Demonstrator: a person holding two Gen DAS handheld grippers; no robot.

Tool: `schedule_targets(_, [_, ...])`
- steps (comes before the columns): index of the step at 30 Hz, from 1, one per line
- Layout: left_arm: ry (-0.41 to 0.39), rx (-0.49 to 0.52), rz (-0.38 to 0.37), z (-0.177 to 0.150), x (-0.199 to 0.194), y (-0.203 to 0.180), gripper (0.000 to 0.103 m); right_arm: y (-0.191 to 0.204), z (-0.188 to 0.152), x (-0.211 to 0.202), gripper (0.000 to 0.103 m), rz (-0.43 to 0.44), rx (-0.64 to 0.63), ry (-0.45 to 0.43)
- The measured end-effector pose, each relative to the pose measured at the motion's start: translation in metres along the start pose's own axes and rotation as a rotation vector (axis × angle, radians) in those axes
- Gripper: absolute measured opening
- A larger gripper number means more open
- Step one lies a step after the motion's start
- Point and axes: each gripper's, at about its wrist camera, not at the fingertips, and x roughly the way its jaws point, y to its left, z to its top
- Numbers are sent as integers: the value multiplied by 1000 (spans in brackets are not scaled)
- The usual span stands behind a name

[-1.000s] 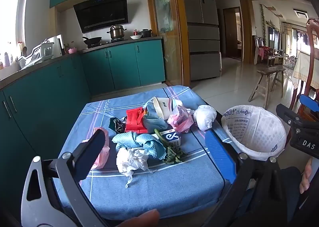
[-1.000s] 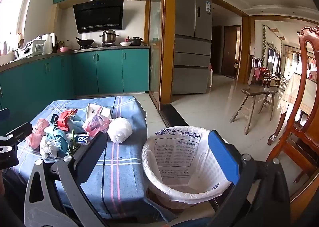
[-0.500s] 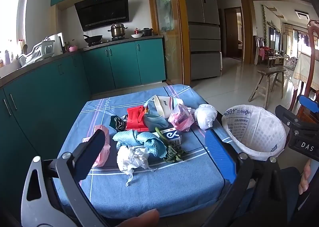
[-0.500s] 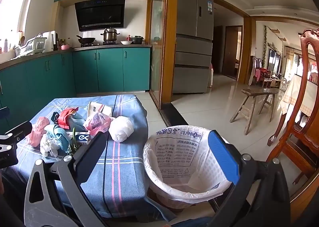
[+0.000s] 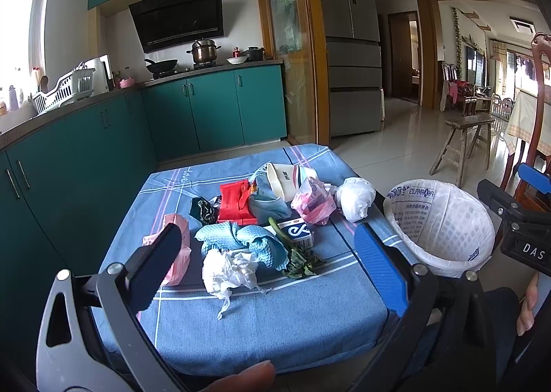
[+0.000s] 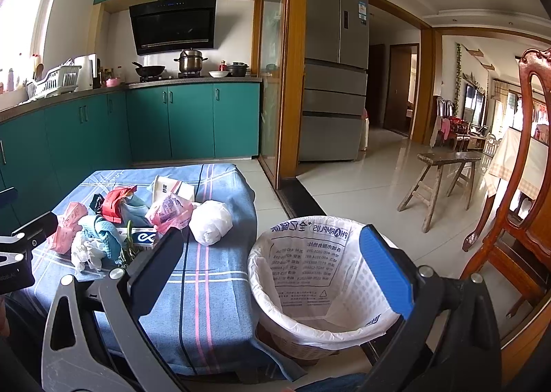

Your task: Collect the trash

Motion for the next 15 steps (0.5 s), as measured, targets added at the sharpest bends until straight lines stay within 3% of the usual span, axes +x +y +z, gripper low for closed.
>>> schedule_targets(15, [7, 1, 2, -4, 2, 0, 100, -1, 1, -1, 100, 1, 3, 0])
